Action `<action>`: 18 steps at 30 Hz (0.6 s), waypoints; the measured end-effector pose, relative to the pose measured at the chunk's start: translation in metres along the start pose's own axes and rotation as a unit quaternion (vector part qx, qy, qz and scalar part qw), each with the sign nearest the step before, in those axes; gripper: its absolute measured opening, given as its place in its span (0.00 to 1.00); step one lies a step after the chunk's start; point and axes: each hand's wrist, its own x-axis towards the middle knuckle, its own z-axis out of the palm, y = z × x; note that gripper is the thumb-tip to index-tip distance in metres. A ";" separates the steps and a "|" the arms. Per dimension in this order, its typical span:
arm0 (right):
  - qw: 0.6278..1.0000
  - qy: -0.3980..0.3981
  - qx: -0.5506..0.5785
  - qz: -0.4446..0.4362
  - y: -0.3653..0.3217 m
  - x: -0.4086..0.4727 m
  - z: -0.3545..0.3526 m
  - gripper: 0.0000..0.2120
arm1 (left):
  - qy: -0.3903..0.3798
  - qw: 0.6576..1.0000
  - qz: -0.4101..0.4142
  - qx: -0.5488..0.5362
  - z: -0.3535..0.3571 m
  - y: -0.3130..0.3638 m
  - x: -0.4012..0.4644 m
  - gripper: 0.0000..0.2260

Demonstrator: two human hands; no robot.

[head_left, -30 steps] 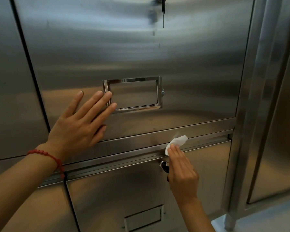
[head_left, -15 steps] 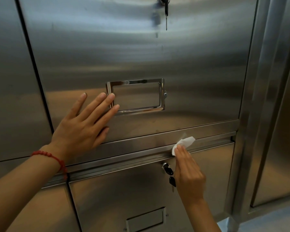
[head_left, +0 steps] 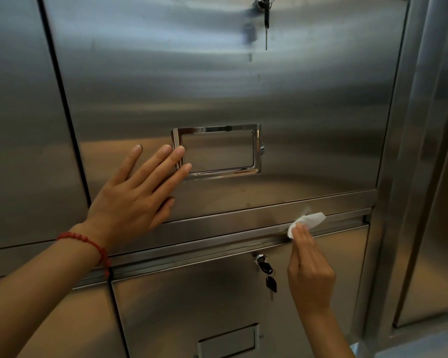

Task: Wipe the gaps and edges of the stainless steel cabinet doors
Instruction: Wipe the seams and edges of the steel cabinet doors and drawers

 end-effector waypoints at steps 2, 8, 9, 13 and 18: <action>1.000 -0.001 0.005 -0.005 -0.004 -0.002 0.002 0.14 | 0.000 1.000 0.000 -0.001 0.000 0.000 0.000 0.25; 0.999 -0.011 -0.007 -0.032 0.000 -0.003 0.001 0.16 | -0.003 1.000 -0.001 -0.001 0.001 0.000 -0.001 0.25; 1.000 -0.010 -0.012 -0.015 0.004 -0.001 0.000 0.15 | -0.003 1.000 -0.001 -0.001 0.001 0.000 0.000 0.25; 1.000 -0.010 -0.014 0.001 0.008 0.003 -0.001 0.14 | -0.001 1.000 0.000 -0.002 0.001 0.001 0.000 0.25; 0.999 -0.013 -0.021 -0.045 0.003 -0.002 -0.001 0.13 | 0.002 1.000 0.001 0.001 -0.001 0.000 0.000 0.25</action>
